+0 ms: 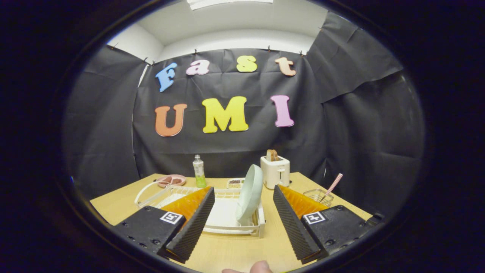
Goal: Take the plate from the dish rack, then take the spoon from the basket and place it into the plate.
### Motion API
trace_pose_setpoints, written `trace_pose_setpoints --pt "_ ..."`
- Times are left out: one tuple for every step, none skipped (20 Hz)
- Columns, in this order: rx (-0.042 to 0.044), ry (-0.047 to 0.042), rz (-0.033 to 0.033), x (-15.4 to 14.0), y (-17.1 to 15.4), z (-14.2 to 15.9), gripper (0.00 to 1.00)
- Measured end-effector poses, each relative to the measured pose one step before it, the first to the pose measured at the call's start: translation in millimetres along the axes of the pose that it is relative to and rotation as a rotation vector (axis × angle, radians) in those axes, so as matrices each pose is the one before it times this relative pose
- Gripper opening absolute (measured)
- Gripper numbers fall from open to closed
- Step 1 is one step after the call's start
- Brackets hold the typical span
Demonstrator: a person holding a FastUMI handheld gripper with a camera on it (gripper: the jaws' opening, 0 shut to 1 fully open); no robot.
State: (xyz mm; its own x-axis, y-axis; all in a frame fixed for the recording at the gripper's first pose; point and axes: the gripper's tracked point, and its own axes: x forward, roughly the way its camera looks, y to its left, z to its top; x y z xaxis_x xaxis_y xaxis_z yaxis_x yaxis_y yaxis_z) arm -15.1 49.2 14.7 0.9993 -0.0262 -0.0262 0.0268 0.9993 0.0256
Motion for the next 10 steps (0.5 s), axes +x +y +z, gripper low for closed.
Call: trace_pose_setpoints --pt "0.00182 -0.00122 -0.01555 0.21 -2.68 -0.53 1.0" --pt "0.00678 0.00368 -0.00799 -0.41 -0.73 -0.69 1.0" --pt "0.00549 0.00778 -0.00844 1.09 -0.36 -2.36 1.0" --pt "0.00285 0.01004 -0.01133 0.44 -1.51 -1.9 1.0" --pt "0.00432 -0.00004 -0.00817 0.29 -0.8 -0.39 1.0" --pt "0.001 -0.00568 -0.00739 -0.41 -0.49 2.65 1.0" --pt "0.0013 -0.0094 -0.00843 0.51 -1.84 1.35 1.0" --pt "0.00157 -0.00555 -0.00861 0.35 -1.74 1.87 1.0" --pt "0.00189 0.00033 -0.00578 1.19 -0.91 -1.64 1.0" --pt "0.00622 0.00394 -0.00285 0.6 0.14 -0.13 1.0"
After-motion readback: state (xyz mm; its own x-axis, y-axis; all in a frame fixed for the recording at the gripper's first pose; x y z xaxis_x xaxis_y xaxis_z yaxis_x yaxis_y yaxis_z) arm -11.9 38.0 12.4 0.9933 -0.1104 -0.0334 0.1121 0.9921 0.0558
